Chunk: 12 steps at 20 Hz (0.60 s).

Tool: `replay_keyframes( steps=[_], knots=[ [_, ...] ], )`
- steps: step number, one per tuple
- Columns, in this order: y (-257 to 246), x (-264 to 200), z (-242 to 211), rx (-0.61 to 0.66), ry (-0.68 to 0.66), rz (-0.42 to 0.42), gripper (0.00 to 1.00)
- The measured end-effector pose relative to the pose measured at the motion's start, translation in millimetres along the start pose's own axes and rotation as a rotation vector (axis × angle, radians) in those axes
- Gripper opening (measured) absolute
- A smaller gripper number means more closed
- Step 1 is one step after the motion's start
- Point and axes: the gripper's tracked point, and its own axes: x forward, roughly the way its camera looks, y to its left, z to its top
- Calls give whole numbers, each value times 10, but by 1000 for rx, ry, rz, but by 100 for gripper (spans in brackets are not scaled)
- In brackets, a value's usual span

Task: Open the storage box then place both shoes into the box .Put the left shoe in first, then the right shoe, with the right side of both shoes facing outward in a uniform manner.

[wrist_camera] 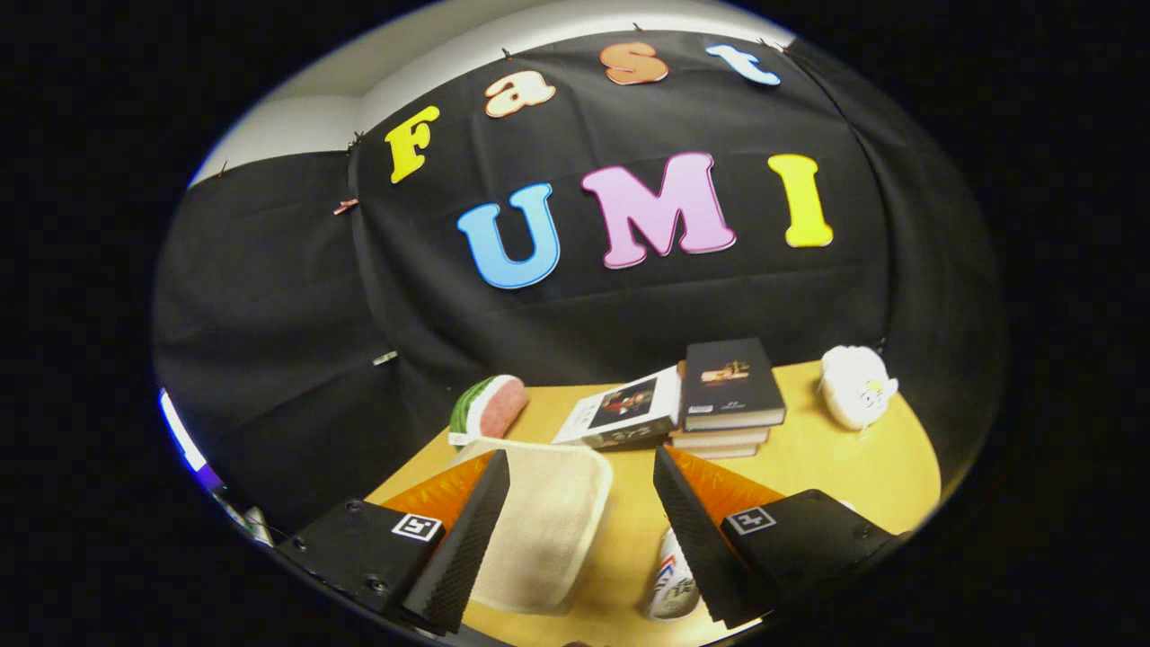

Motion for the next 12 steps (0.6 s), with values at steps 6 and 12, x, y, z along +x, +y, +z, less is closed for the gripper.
replay_keyframes(
  steps=[6, 12],
  knots=[
    [212, 125, -597, 141, 226, 140, 98],
    [9, 203, -1195, 247, 377, 122, 98]
  ],
)
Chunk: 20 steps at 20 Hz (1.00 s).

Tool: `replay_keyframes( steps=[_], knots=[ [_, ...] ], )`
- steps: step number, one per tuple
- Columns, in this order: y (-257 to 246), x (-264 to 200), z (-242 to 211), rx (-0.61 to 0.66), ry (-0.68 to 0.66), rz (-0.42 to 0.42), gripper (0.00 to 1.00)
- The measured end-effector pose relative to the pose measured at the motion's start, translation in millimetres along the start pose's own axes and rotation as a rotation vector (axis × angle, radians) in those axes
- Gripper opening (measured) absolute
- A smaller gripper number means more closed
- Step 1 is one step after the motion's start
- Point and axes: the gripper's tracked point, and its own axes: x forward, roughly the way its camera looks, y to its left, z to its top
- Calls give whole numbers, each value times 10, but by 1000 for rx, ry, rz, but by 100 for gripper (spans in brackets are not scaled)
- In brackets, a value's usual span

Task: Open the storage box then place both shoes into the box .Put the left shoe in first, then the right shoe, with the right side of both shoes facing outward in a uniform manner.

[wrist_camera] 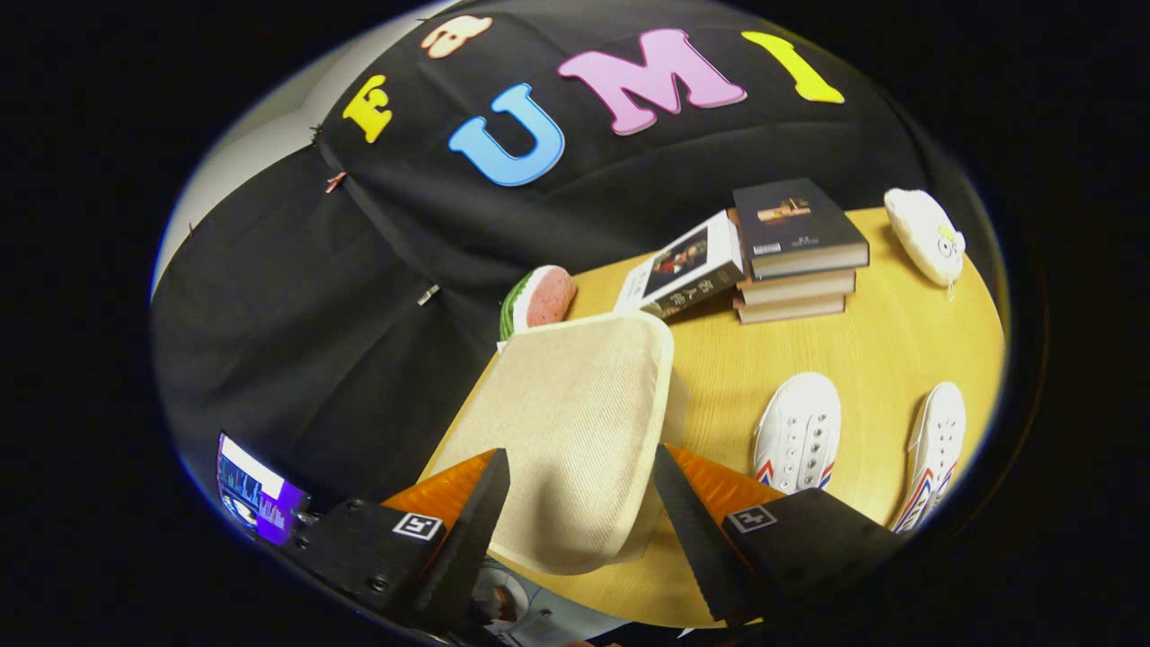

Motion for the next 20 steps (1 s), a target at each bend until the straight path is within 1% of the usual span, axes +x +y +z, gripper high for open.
replay_keyframes(
  steps=[2, 5, 7, 8, 9, 10, 11, 12, 13, 14, 15, 17, 18, 19, 20],
  knots=[
    [-38, 64, -76, 52, 30, 20, 98],
    [64, 166, -185, 121, 78, 94, 98],
    [71, 252, -258, 160, 115, 117, 98],
    [109, 303, -299, 196, 142, 135, 96],
    [124, 328, -349, 231, 169, 153, 96],
    [153, 352, -368, 271, 187, 171, 88],
    [162, 373, -360, 303, 196, 183, 85],
    [162, 381, -377, 321, 207, 196, 78],
    [156, 365, -367, 337, 224, 208, 77],
    [154, 372, -362, 352, 236, 217, 70],
    [152, 374, -344, 369, 244, 225, 66],
    [149, 374, -346, 398, 269, 221, 38],
    [180, 363, -348, 407, 284, 235, 35],
    [201, 371, -339, 424, 284, 232, 35],
    [212, 371, -319, 423, 279, 233, 19]
  ],
)
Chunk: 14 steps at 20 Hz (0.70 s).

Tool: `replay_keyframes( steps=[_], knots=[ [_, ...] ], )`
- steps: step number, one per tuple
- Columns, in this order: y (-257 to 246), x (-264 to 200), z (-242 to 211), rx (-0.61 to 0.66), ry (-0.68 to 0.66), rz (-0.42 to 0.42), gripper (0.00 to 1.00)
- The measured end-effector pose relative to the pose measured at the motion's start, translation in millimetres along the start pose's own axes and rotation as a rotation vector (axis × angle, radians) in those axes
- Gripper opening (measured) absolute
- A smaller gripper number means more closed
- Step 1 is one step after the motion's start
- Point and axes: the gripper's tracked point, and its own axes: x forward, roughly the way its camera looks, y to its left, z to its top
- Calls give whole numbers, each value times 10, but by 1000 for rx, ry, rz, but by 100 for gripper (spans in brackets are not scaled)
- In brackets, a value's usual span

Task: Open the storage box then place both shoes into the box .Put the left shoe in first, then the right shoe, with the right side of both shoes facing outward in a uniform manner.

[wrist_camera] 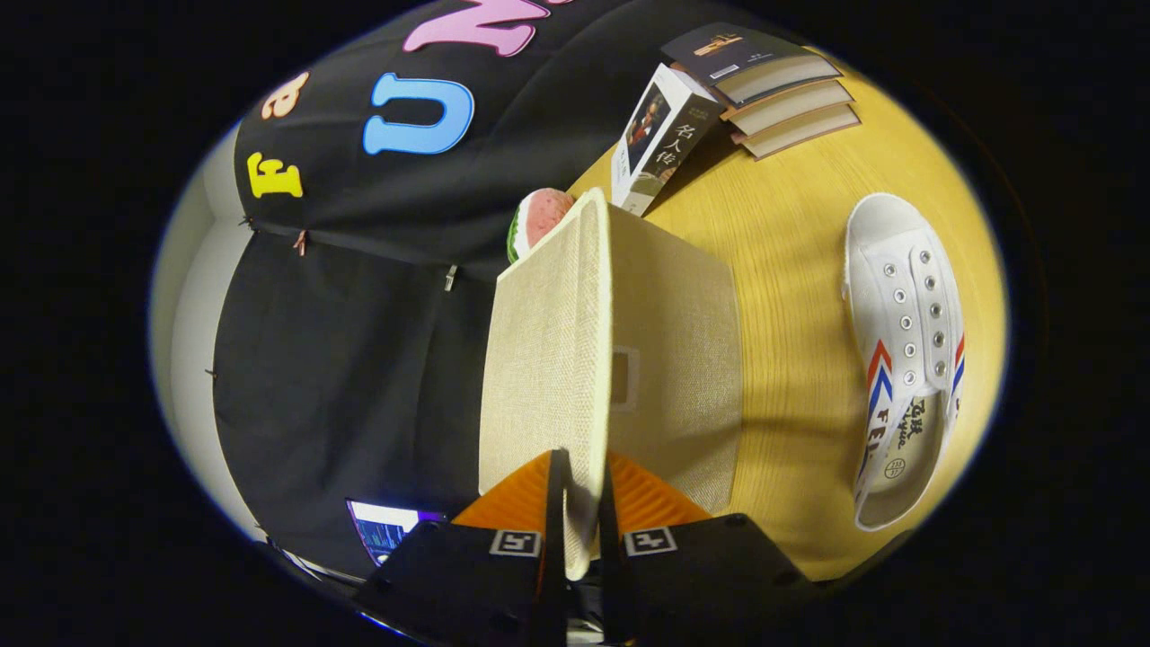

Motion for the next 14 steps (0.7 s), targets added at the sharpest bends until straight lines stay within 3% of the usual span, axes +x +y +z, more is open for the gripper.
replay_keyframes(
  steps=[2, 4, 14],
  knots=[
    [-1, -7, -20, -11, 5, -6, 8],
    [1, 9, -11, 2, 11, -15, 5],
    [173, -7, 30, -86, 14, -64, 5]
  ],
)
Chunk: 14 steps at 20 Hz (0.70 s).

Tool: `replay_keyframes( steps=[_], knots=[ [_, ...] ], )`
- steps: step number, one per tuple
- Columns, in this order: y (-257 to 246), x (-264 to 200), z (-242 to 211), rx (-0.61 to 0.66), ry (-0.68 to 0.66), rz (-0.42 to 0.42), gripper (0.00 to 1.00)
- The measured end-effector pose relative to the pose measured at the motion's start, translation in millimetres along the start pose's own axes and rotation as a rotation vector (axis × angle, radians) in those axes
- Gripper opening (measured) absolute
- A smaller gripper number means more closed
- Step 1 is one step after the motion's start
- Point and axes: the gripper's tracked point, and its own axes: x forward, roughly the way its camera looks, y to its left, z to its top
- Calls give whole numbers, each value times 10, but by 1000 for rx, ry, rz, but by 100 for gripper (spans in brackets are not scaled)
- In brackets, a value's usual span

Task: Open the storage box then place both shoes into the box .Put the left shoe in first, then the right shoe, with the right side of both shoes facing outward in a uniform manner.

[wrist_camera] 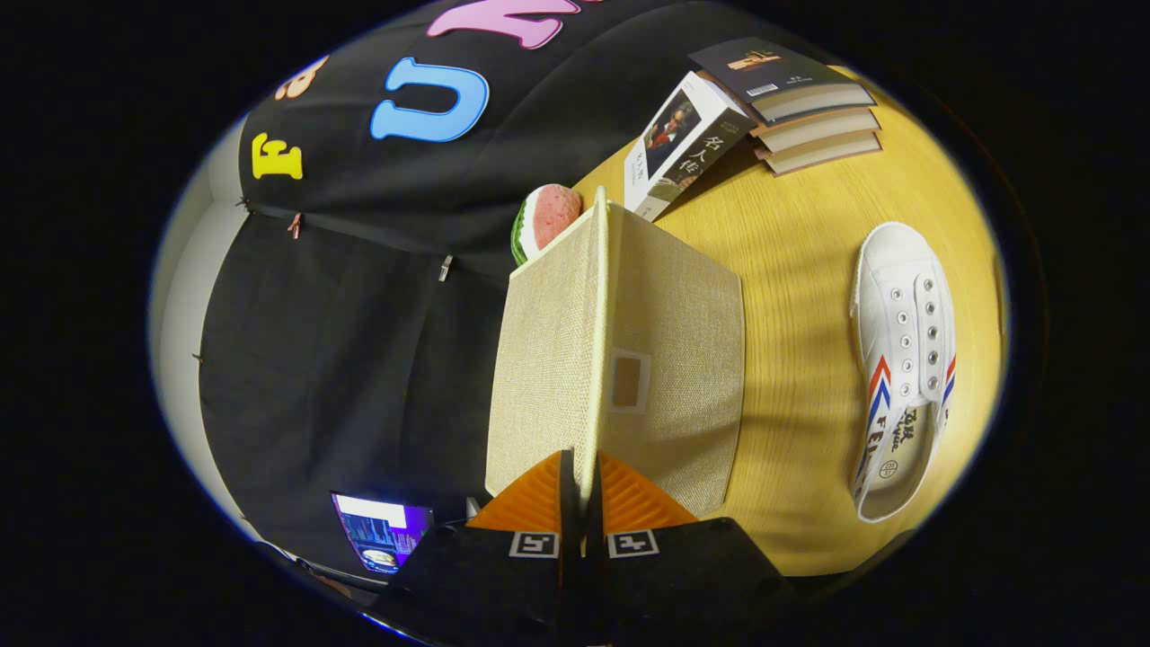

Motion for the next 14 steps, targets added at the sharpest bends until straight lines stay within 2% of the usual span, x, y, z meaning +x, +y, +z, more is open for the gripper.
replay_keyframes(
  steps=[7, 14],
  knots=[
    [196, -70, 60, -23, -18, 26, 5],
    [872, -160, 128, -73, -19, 92, 5]
  ],
)
